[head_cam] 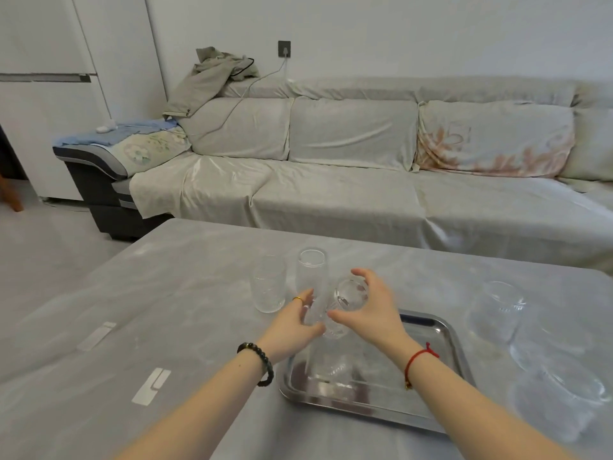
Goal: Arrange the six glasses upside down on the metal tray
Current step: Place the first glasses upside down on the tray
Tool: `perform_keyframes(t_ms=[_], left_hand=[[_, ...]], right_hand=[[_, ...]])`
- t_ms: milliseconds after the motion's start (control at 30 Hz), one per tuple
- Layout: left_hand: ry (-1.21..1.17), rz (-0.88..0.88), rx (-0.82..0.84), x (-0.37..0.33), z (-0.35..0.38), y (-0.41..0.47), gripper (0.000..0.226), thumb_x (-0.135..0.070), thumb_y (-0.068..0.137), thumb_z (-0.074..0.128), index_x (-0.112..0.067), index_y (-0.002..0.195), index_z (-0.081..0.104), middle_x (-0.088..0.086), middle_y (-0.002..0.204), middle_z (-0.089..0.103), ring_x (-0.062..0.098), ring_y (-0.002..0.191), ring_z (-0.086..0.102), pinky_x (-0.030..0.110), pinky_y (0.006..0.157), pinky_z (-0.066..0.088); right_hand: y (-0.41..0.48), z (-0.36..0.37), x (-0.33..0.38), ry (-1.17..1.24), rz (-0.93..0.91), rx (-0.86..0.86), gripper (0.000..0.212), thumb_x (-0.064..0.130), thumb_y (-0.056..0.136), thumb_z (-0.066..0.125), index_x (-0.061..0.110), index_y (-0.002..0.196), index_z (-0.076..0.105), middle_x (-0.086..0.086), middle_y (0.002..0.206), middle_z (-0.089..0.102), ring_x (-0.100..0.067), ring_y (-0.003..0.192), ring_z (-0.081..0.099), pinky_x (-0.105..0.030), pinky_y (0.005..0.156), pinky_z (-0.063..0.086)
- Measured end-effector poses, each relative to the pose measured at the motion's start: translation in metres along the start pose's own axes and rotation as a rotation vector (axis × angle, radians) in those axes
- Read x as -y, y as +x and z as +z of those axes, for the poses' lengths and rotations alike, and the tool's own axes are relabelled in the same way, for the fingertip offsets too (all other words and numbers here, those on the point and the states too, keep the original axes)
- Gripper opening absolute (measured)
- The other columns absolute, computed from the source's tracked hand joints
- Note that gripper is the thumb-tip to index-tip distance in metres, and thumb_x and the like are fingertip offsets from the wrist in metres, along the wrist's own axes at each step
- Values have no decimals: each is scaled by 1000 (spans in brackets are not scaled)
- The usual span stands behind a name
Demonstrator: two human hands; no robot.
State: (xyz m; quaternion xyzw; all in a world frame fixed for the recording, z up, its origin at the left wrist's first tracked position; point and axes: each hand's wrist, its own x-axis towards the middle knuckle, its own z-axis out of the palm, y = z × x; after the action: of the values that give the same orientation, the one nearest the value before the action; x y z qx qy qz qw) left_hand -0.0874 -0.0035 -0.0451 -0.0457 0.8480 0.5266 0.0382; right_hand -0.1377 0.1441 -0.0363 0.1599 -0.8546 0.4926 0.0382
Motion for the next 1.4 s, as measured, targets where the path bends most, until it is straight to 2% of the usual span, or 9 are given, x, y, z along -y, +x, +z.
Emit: perform_keyframes(t_ms=[267,567,700,767,833,933,1067,1233,1400], left_hand=[[-74,16,-67,29,12,26,79,-25,74,69,-21,140,26,-7,146,35,8,134,32,31,110,32],[-124,52,-128,50,16,33,50,-29,73,69,-53,109,44,-33,114,53,-19,110,45,-1,78,41],[-86,63,-95,51,15,36,67,-26,76,65,-31,135,33,-9,139,46,-1,127,39,26,104,41],[-52,83,-59,50,13,34,61,-23,76,64,-45,126,35,-11,138,47,-14,116,43,12,95,42],[-46,65,-36,50,10,32,68,-23,77,65,-37,134,29,-9,144,38,-9,123,38,12,96,36],[-21,9,-71,51,-1,25,84,-26,78,66,-16,142,14,-2,151,24,10,137,25,24,106,27],[16,28,-188,49,-30,16,76,-27,79,65,-13,140,23,2,149,32,13,134,32,25,105,28],[-4,32,-278,54,-67,8,76,-34,79,65,-14,139,25,1,147,34,15,133,33,25,102,29],[-11,18,-333,70,-81,14,77,-32,77,66,-19,140,23,-4,145,34,15,134,31,22,97,28]], right_hand=[[22,33,-16,-14,-14,37,80,26,59,77,24,128,37,1,126,52,-18,118,45,-29,95,41],[21,50,-31,21,-6,20,81,37,62,77,31,130,34,11,126,46,-8,114,36,-23,89,32],[16,52,-36,61,50,47,92,29,61,81,27,135,28,4,138,42,-15,127,37,-30,101,33],[14,52,-34,71,67,59,94,26,61,82,27,137,26,2,142,40,-17,129,36,-32,104,32],[12,51,-29,68,70,62,94,26,63,81,26,138,24,2,144,37,-16,130,35,-31,105,31],[11,46,-14,32,-46,-11,88,32,66,78,26,137,27,7,141,35,-2,124,31,-21,103,26],[12,41,23,39,-290,-64,65,28,71,74,25,127,41,15,123,42,4,113,37,1,93,26],[9,66,45,60,-241,152,71,28,73,73,21,132,36,4,136,45,-10,125,40,-26,106,33],[10,104,31,151,-13,215,71,22,83,61,18,141,19,-1,145,34,-17,133,33,-28,107,27]])
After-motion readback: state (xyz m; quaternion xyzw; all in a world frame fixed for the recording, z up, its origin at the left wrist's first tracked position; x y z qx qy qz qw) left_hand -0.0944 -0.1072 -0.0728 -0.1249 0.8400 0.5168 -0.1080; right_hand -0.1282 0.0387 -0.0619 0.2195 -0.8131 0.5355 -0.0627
